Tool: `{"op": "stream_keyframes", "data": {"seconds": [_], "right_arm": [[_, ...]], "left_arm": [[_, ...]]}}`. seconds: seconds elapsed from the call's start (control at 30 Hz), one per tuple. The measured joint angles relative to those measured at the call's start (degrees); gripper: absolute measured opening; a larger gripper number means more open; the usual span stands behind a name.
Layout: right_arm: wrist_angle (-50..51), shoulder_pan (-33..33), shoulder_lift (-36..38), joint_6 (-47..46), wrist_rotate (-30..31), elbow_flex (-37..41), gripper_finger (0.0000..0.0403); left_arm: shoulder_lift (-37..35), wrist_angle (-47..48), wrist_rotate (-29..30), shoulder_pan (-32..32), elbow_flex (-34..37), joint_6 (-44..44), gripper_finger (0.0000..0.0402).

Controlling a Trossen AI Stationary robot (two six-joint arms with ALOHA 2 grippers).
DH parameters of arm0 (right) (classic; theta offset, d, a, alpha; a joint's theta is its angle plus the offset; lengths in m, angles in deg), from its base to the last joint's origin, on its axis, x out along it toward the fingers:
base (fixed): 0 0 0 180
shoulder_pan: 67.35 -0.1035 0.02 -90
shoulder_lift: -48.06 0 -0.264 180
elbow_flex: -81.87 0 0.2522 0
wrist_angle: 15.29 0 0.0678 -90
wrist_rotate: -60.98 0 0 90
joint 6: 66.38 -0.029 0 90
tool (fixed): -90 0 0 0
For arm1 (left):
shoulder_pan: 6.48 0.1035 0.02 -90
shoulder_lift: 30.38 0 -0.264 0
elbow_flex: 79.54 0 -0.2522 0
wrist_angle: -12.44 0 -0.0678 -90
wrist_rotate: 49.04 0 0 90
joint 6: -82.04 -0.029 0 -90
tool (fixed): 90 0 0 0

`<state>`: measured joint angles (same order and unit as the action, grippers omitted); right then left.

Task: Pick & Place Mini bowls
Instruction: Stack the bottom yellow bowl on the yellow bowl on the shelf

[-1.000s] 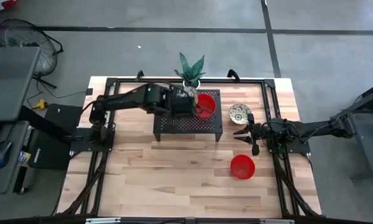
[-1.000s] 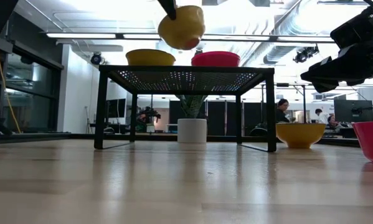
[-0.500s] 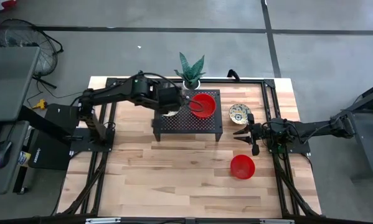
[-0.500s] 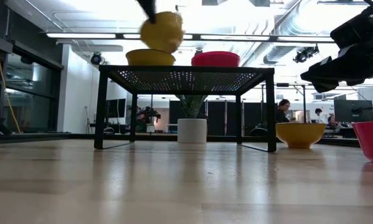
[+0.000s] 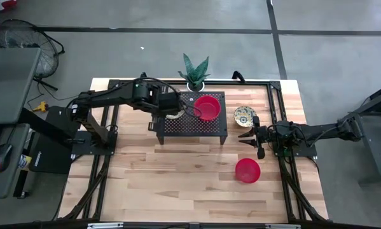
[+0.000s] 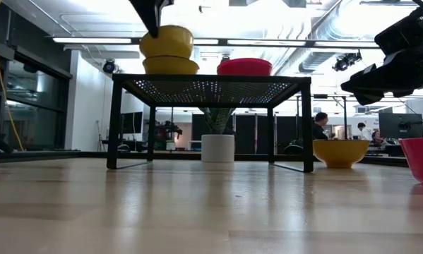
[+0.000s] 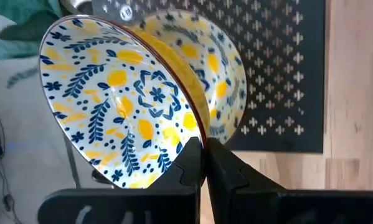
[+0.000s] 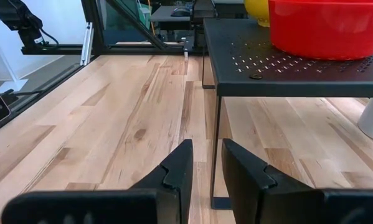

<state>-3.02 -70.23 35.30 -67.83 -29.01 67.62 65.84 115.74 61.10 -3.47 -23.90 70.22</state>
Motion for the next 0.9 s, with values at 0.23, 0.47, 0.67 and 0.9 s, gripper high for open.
{"op": "stream_keyframes", "data": {"seconds": [0.23, 0.47, 0.67, 0.9], "right_arm": [[0.0, -0.02, 0.0, 0.0, 0.0, 0.02, 0.0073], [0.0, -0.01, -0.02, 0.0, 0.0, 0.01, 0.0073], [0.0, 0.0, -0.02, 0.01, 0.0, 0.01, 0.0073], [0.0, 0.0, -0.02, 0.0, 0.0, 0.01, 0.0073]], "left_arm": [[0.2, 0.65, 0.85, -0.02, 1.92, -2.47, 0.0], [0.48, 0.45, 2.1, -0.88, 2.79, -7.32, 0.0], [1.6, 0.43, 1.57, -1.83, 2.9, -9.37, 0.0001], [3.35, -0.27, 2.49, -2.83, 2.86, -12.0, 0.0002]]}}
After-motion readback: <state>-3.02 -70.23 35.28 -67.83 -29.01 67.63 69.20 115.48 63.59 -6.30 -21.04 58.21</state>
